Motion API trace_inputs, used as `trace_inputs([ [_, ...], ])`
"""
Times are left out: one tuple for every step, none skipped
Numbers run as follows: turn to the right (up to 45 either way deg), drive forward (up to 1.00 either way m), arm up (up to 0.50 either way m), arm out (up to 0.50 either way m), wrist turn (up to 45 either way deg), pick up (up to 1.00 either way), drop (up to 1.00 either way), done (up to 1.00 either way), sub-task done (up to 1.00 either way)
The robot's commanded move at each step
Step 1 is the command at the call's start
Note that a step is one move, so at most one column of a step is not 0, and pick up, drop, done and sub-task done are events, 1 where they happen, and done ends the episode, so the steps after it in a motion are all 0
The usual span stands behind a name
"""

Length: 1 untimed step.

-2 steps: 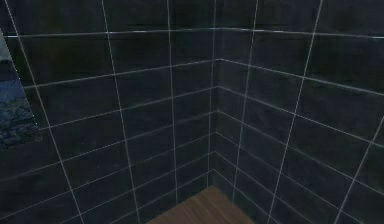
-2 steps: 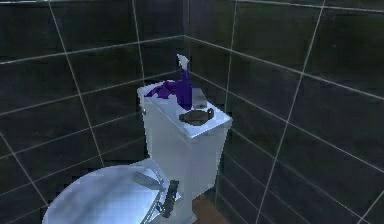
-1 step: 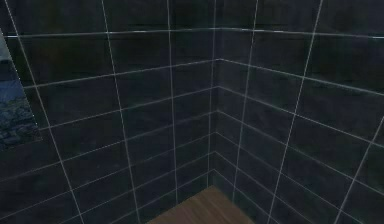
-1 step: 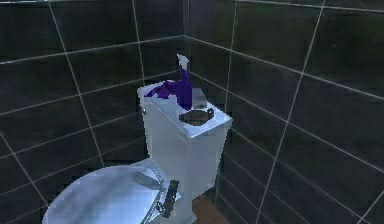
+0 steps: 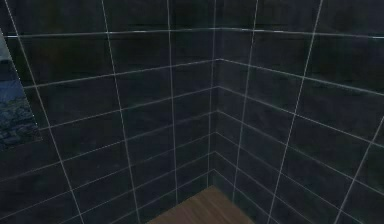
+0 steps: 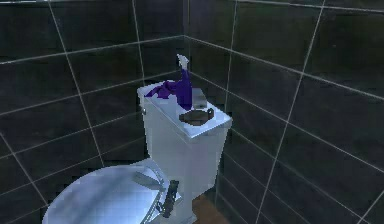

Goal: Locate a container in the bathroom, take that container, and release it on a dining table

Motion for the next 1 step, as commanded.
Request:
trace_inputs([
  [0.0, 0.0, 0.0, 0.24, 0.0, 0.0, 0.0, 0.0, 0.0],
])
